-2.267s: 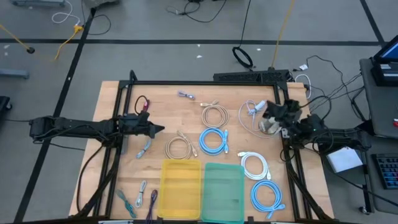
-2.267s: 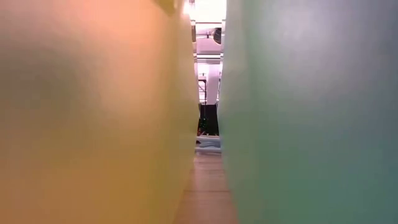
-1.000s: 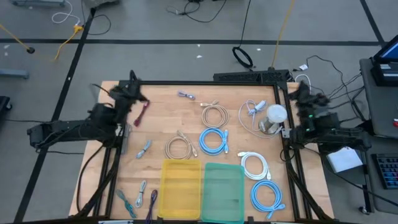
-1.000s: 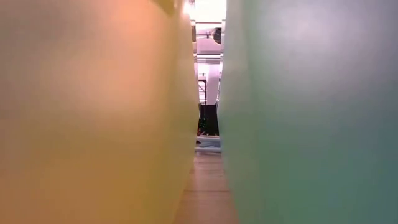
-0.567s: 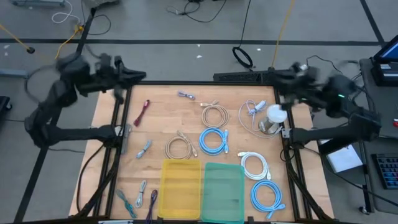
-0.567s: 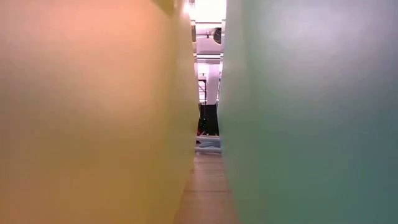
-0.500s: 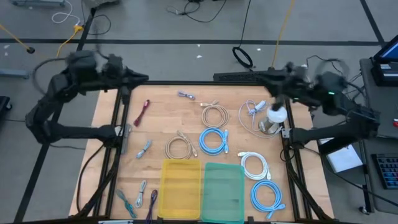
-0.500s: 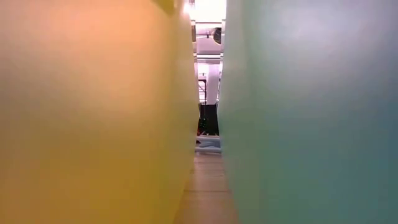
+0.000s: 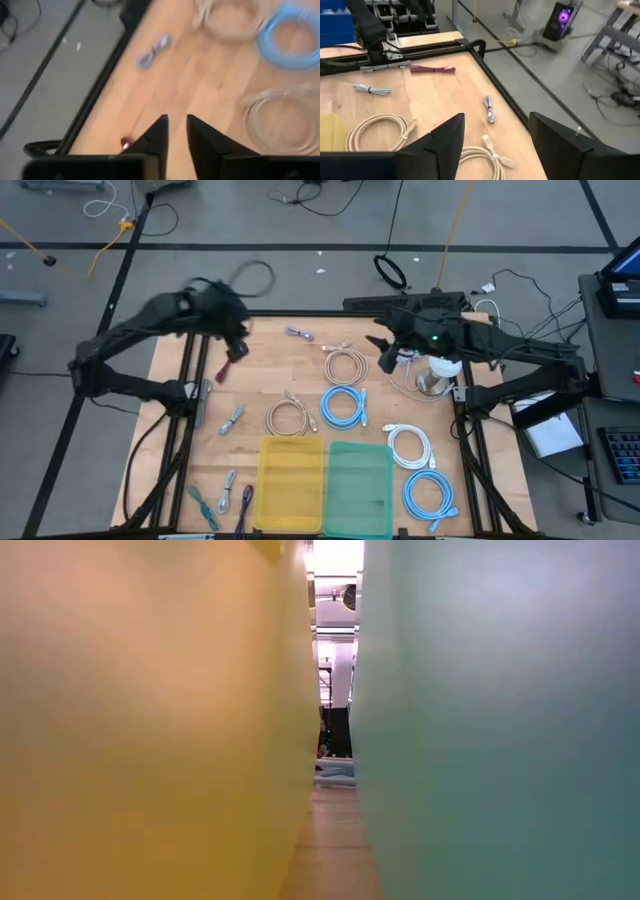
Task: Pick & Place USB Port
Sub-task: Put the small gray charger cable into the green bin
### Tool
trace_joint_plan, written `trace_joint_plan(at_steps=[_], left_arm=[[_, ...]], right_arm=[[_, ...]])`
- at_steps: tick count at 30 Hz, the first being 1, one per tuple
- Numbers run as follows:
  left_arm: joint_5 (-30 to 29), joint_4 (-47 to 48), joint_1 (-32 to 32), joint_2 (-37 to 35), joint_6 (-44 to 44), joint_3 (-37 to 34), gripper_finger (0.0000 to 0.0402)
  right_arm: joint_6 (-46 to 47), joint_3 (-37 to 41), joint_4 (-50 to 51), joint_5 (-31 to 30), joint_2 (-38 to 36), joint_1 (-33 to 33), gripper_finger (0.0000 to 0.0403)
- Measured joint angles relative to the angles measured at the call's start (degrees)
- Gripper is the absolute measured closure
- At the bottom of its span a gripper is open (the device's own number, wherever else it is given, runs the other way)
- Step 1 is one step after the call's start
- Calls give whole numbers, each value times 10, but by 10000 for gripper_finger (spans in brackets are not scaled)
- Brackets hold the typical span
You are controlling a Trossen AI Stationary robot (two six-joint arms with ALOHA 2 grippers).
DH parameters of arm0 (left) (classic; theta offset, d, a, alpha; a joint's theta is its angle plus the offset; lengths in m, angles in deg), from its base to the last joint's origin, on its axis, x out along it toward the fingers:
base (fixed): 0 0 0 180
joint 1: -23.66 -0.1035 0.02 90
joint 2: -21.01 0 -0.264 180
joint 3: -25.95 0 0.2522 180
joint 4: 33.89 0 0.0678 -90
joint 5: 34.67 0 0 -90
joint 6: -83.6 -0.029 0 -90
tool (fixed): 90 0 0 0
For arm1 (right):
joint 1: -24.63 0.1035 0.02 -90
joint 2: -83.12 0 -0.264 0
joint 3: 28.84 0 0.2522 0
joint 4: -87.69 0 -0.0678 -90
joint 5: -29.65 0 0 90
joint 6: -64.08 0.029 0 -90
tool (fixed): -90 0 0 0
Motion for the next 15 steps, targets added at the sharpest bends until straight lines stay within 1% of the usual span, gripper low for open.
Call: trace_joint_plan(at_steps=[2, 6, 8, 11, 15], left_arm=[[-29, -17, 0, 40, -41, -13, 286], [-81, -82, 6, 119, -140, -18, 233], [-81, -128, 9, 158, -194, -18, 214], [-59, -191, 15, 212, -280, -18, 198], [-54, -258, 20, 286, -357, -18, 191]], right_arm=[[21, 0, 0, 1, 4, 1, 179], [54, 0, 1, 48, 1, 2, 177], [69, 0, 5, 73, -5, 4, 179], [87, 0, 9, 101, -17, 13, 184], [94, 0, 11, 105, -27, 40, 187]])
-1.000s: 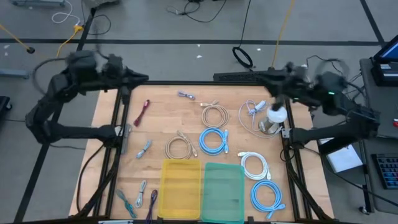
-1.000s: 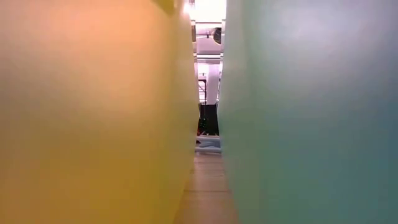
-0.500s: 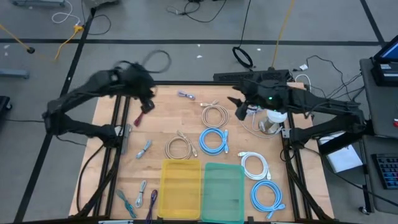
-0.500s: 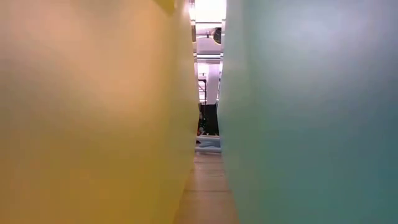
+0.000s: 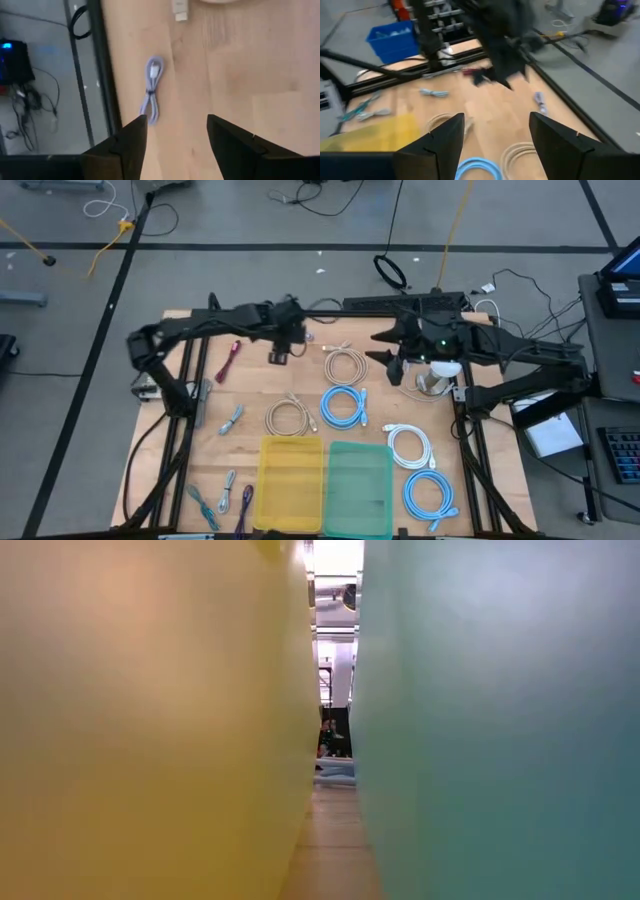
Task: Pick & Place USB Port
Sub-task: Put the small gray charger cable into the green bin
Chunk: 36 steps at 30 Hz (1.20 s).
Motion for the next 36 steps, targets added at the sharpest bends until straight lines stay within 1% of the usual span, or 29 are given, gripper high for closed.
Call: trace_joint_plan(at_steps=[2, 5, 8, 10, 15, 19, 21, 23, 33, 36], left_arm=[[-13, -27, -5, 35, -23, 0, 190], [-32, -77, -19, 69, -26, 0, 190], [-38, -80, -38, 98, -13, 21, 190], [-36, -61, -51, 115, 12, 44, 190], [39, 6, -91, 155, 113, 126, 190], [74, 54, -109, 188, 144, 180, 190], [107, 85, -115, 199, 160, 205, 190], [132, 98, -119, 205, 166, 208, 190], [127, 94, -116, 223, 144, 206, 190], [111, 93, -111, 234, 144, 206, 190]], right_arm=[[1, 0, 2, 0, -5, 17, 187], [14, 0, 2, -1, -6, 43, 187], [26, 1, 8, -1, -4, 67, 187], [31, 7, 2, -1, -3, 80, 187], [43, 30, -21, -2, -3, 96, 188], [46, 56, -68, -1, -2, 96, 188], [46, 64, -91, 0, -2, 96, 188], [46, 69, -111, 0, -3, 96, 187], [64, 71, -143, 0, -3, 98, 187], [69, 71, -144, -1, -3, 103, 186]])
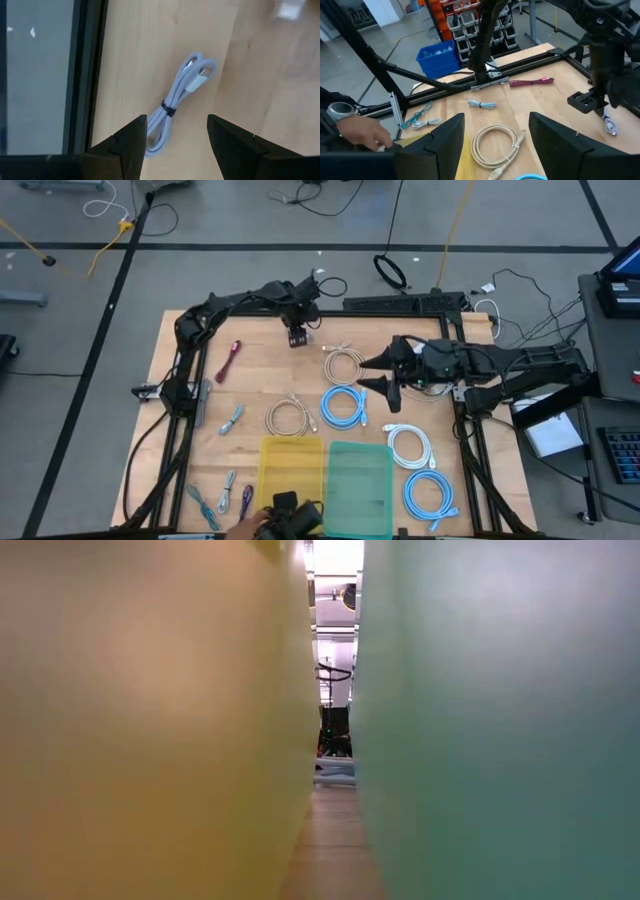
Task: Pick & Place USB Port
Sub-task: Put the small gray charger cable into the green bin
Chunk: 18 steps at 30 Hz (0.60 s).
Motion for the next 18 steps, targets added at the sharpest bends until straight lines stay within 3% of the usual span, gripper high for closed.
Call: trace_joint_plan(at_steps=[12, 15, 18], left_arm=[[-75, -12, 22, 44, 37, -1, 205], [-66, -8, 21, 41, 61, 0, 256], [-54, 7, 21, 41, 83, 0, 344]], right_arm=[[7, 0, -36, -1, 0, 31, 192], [7, 0, -46, -1, 0, 36, 193], [7, 0, -48, -2, 0, 36, 193]])
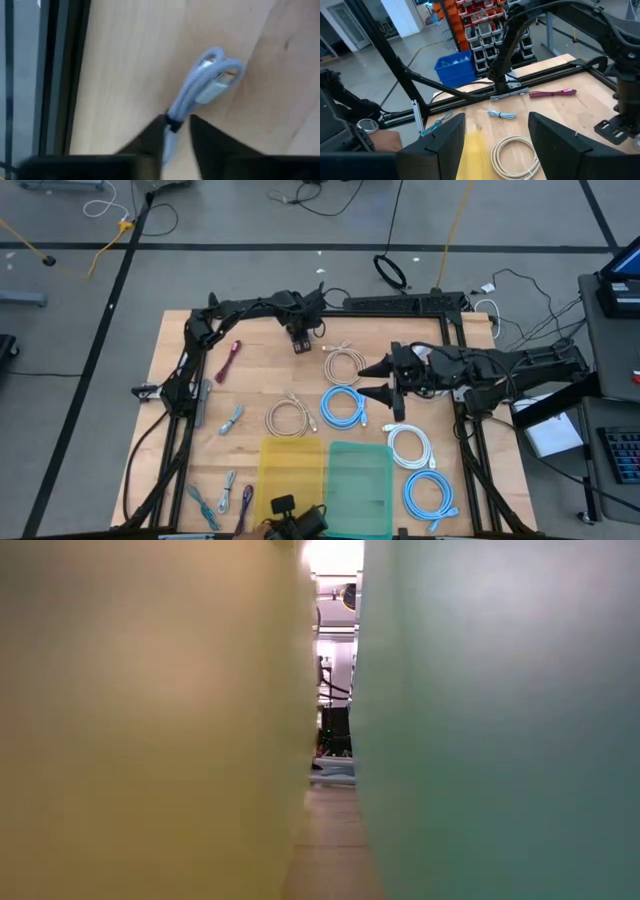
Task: Pick & Place USB Port
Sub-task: Put the small gray charger cable into the green bin
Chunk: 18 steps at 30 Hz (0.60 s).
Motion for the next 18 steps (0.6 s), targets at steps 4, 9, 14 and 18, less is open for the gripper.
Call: trace_joint_plan(at_steps=[4, 9, 14, 18], left_arm=[[22, 22, 0, -3, 21, 1, 385], [47, 39, 3, -11, 50, 0, 394], [45, 40, 8, -28, 51, 0, 396], [43, 40, 6, -54, 69, 0, 397]], right_arm=[[-1, 0, -10, -1, 0, 0, 193], [-2, 0, -15, -1, 0, 0, 193], [-2, 0, -15, -1, 0, 0, 193], [-1, 0, -17, -4, 0, 0, 193]])
